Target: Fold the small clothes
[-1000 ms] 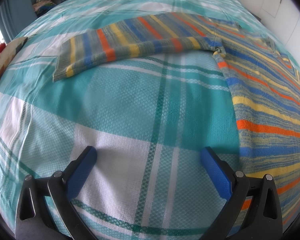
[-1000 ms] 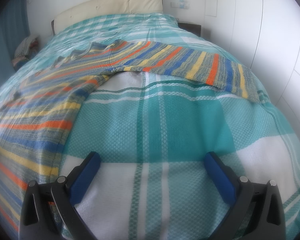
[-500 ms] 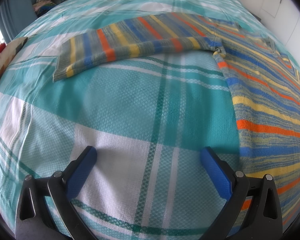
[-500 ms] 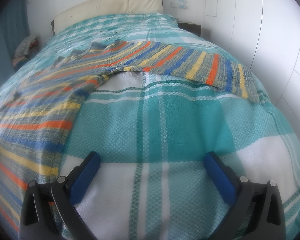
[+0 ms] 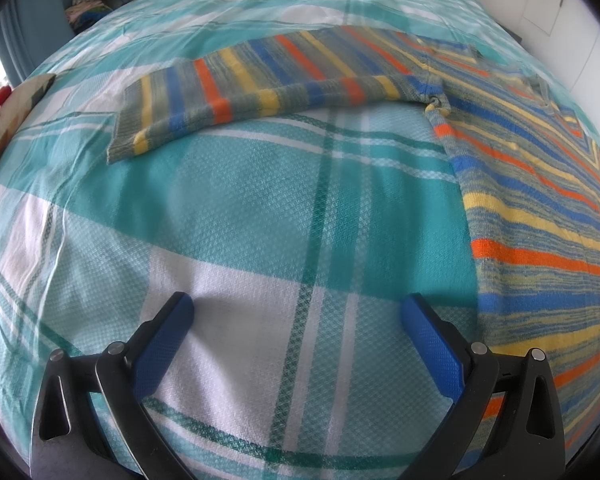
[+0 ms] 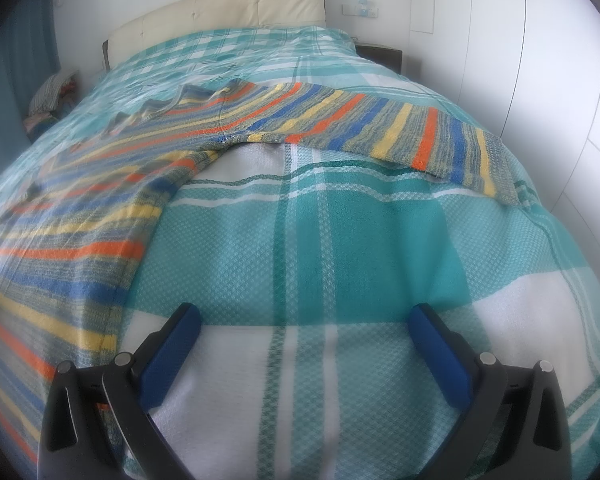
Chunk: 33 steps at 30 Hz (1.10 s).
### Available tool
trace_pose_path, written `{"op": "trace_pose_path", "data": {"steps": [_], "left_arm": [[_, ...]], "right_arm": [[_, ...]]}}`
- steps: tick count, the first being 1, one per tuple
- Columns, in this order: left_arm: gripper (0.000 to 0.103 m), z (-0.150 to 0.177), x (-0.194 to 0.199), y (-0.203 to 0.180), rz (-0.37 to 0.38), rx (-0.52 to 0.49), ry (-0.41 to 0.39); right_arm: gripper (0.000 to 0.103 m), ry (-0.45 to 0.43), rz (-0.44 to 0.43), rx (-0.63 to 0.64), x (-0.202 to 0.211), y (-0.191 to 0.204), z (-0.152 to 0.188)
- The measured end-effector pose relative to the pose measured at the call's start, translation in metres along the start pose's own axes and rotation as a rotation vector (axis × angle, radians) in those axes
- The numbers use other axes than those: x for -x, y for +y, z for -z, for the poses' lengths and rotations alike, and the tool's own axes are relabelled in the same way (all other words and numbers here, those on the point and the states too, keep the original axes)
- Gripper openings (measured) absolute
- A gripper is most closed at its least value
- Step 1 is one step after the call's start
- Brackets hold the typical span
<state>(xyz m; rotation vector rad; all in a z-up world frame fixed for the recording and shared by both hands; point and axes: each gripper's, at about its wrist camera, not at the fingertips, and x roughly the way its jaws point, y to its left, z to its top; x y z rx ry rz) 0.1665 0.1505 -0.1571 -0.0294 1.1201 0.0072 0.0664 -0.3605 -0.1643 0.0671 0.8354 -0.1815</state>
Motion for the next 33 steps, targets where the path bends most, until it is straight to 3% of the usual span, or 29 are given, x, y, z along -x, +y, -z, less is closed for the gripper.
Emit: {"op": "trace_pose_path", "data": {"steps": [5, 13, 16, 33], "left_arm": [[0.102, -0.001, 0.012, 0.002, 0.019, 0.014, -0.041], [0.102, -0.007, 0.046, 0.002, -0.005, 0.005, -0.239], [0.102, -0.008, 0.052, 0.003, -0.005, 0.01, -0.28], [0.102, -0.002, 0.064, 0.011, -0.043, 0.059, -0.344]], "right_arm": [[0.102, 0.0, 0.001, 0.0, 0.0, 0.0, 0.0], [0.102, -0.001, 0.001, 0.0, 0.0, 0.0, 0.0], [0.102, -0.001, 0.001, 0.0, 0.0, 0.001, 0.0], [0.102, -0.001, 0.003, 0.0, 0.0, 0.001, 0.0]]}}
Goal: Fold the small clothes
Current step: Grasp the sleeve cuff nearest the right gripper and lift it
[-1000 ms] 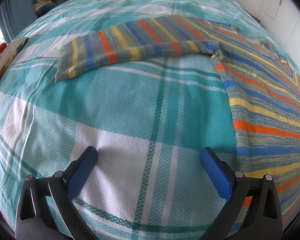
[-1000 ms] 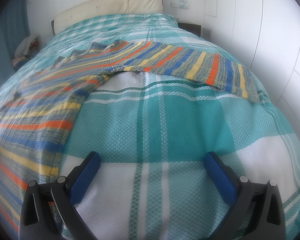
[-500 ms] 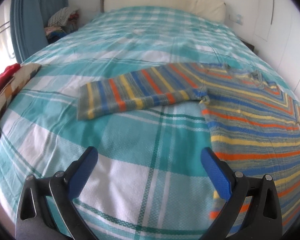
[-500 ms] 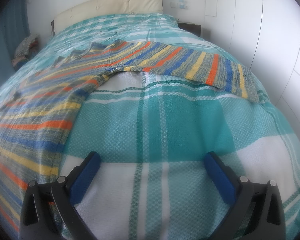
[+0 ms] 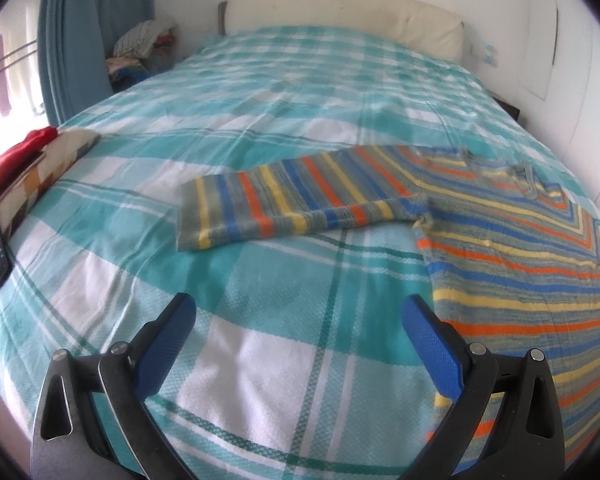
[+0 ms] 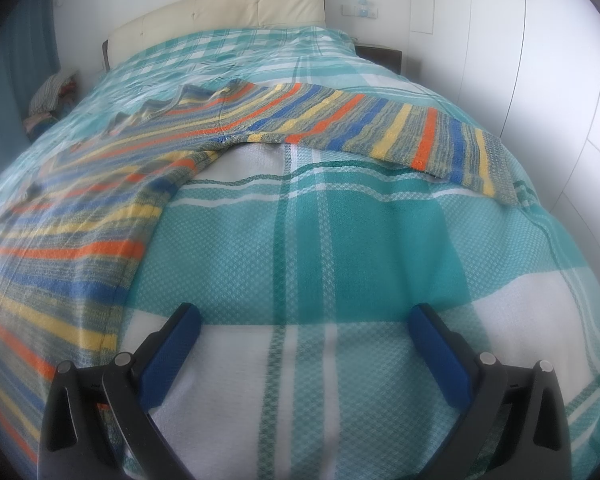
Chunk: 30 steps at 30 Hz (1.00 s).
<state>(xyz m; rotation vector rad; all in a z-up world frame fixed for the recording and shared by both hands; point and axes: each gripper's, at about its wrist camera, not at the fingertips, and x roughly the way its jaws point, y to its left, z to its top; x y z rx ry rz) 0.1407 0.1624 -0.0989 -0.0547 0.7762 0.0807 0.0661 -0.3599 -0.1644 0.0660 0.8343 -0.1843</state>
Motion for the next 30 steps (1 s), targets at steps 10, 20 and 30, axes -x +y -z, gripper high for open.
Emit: {"op": "trace_pose_path", "data": {"steps": [10, 20, 30], "left_arm": [[0.102, 0.0, 0.002, 0.002, -0.01, 0.005, -0.002], [0.102, -0.002, 0.003, 0.006, 0.019, 0.045, -0.009], [0.102, 0.003, -0.002, -0.005, -0.013, 0.008, -0.019]], "right_arm": [[0.102, 0.009, 0.005, 0.001, 0.002, 0.0, -0.001], [0.101, -0.126, -0.203, -0.291, 0.059, -0.103, -0.069], [0.08, 0.059, -0.285, -0.716, -0.011, -0.216, -0.106]]}}
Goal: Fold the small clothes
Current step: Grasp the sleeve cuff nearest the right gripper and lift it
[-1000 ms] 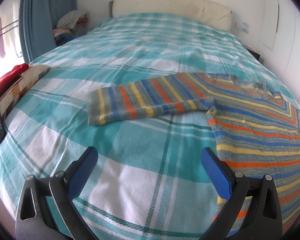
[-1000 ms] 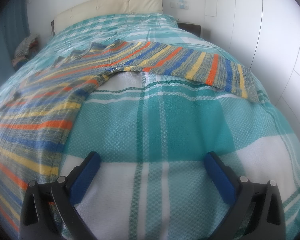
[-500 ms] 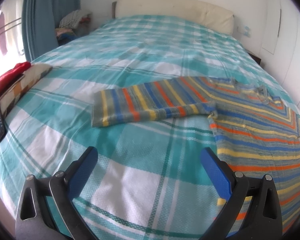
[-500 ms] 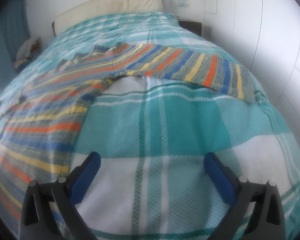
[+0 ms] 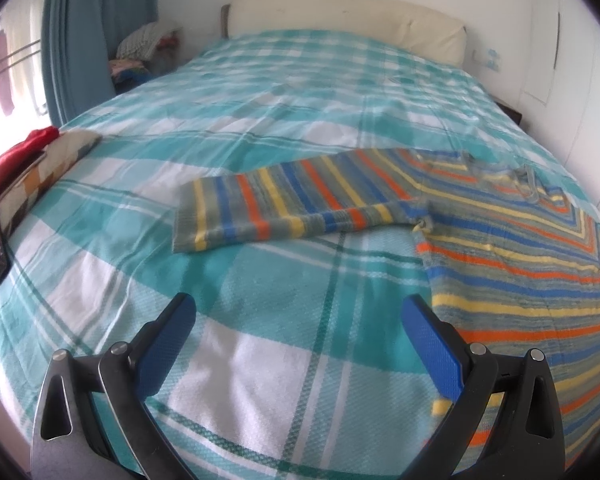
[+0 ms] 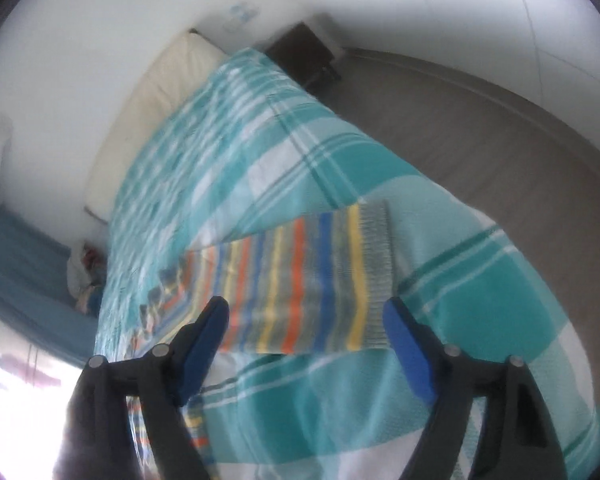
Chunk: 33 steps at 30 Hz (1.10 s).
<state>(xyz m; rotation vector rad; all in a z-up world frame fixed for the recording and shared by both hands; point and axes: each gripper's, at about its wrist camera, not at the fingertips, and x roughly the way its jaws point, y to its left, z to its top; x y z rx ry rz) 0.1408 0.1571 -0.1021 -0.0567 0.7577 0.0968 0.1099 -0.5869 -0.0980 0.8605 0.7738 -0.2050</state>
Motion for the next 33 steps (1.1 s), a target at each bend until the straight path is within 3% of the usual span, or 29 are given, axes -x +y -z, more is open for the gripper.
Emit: {"op": "trace_pose_path", "data": {"steps": [4, 10, 11, 12, 13, 17, 20, 23, 28, 31, 32, 33], "left_arm": [[0.102, 0.001, -0.005, 0.005, -0.008, 0.021, 0.02], [0.102, 0.002, -0.015, 0.01, -0.02, 0.053, 0.06], [0.102, 0.003, -0.017, 0.01, -0.025, 0.052, 0.067], [0.102, 0.003, -0.018, 0.01, -0.026, 0.053, 0.075], [0.102, 0.003, -0.019, 0.01, -0.023, 0.055, 0.081], [0.102, 0.003, -0.016, 0.01, -0.015, 0.058, 0.075], [0.102, 0.001, -0.013, 0.011, -0.003, 0.064, 0.068], [0.102, -0.002, -0.012, 0.011, 0.019, 0.073, 0.071], [0.102, -0.004, -0.008, 0.014, 0.016, 0.072, 0.056], [0.102, -0.005, -0.007, 0.02, 0.008, 0.083, 0.054], [0.102, -0.005, -0.008, 0.022, 0.006, 0.089, 0.058], [0.102, -0.005, -0.009, 0.025, 0.002, 0.097, 0.062]], "right_arm": [[0.076, 0.028, 0.062, -0.005, -0.022, -0.018, -0.017], [0.056, 0.088, 0.087, 0.022, -0.048, -0.028, -0.019], [0.043, 0.098, 0.089, 0.044, -0.05, -0.026, -0.02], [0.015, 0.112, 0.094, 0.059, -0.05, -0.024, -0.019], [0.003, 0.118, 0.107, 0.063, -0.051, -0.021, -0.018], [0.002, 0.053, 0.142, 0.135, -0.03, 0.009, -0.018], [0.002, -0.007, 0.102, 0.232, -0.006, 0.064, -0.019], [0.002, -0.024, 0.006, 0.377, 0.005, 0.149, -0.015], [0.002, 0.056, -0.163, 0.6, -0.02, 0.299, 0.027], [0.002, 0.114, -0.214, 0.693, -0.054, 0.364, 0.068], [0.005, 0.143, -0.235, 0.716, -0.067, 0.381, 0.082], [0.015, 0.198, -0.269, 0.72, -0.082, 0.393, 0.095]]}}
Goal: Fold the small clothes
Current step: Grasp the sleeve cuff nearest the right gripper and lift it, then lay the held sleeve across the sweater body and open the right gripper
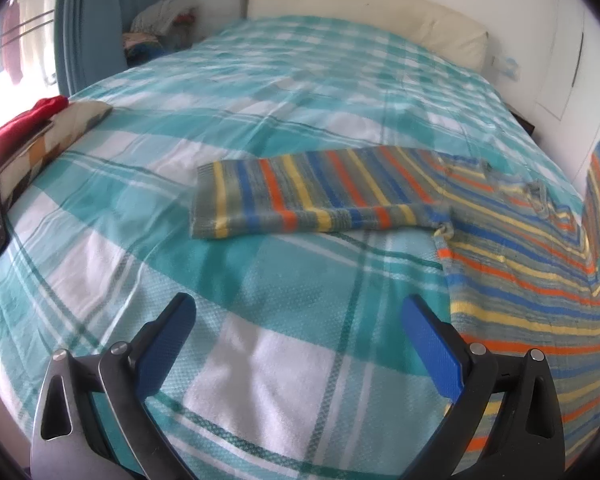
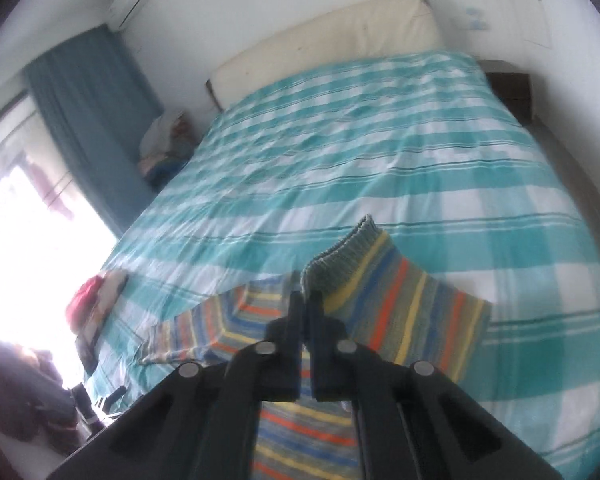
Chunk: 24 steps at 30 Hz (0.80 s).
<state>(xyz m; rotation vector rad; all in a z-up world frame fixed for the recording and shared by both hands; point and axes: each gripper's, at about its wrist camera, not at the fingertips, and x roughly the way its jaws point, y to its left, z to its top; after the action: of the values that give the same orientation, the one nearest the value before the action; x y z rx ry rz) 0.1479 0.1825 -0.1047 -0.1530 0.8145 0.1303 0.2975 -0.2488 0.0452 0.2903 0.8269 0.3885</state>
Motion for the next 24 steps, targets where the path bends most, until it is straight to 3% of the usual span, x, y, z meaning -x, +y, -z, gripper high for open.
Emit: {"op": "trace_pose_path", "data": {"steps": [1, 2, 3, 6, 11, 18, 24], "left_arm": [[0.102, 0.0, -0.001, 0.003, -0.002, 0.009, 0.004], [0.102, -0.001, -0.001, 0.006, 0.0, 0.02, 0.009], [0.102, -0.002, -0.001, 0.008, 0.004, 0.029, 0.011], [0.102, -0.004, 0.001, 0.014, 0.023, 0.055, 0.011], [0.102, -0.005, 0.0, 0.013, 0.047, 0.064, 0.026], [0.102, 0.001, -0.004, -0.001, 0.014, -0.004, 0.037], [0.102, 0.006, -0.011, -0.012, -0.005, -0.047, 0.046]], "right_arm": [[0.025, 0.051, -0.053, -0.018, -0.02, 0.008, 0.002], [0.051, 0.068, -0.075, -0.032, -0.029, 0.011, 0.005], [0.059, 0.055, -0.085, -0.044, -0.034, 0.013, 0.009], [0.06, 0.023, -0.089, -0.056, -0.03, 0.008, 0.018], [0.068, 0.017, 0.038, -0.078, -0.004, -0.033, 0.046], [0.069, -0.005, 0.376, -0.039, 0.039, -0.121, 0.152], [0.069, -0.078, 0.577, -0.009, 0.075, -0.169, 0.23]]}}
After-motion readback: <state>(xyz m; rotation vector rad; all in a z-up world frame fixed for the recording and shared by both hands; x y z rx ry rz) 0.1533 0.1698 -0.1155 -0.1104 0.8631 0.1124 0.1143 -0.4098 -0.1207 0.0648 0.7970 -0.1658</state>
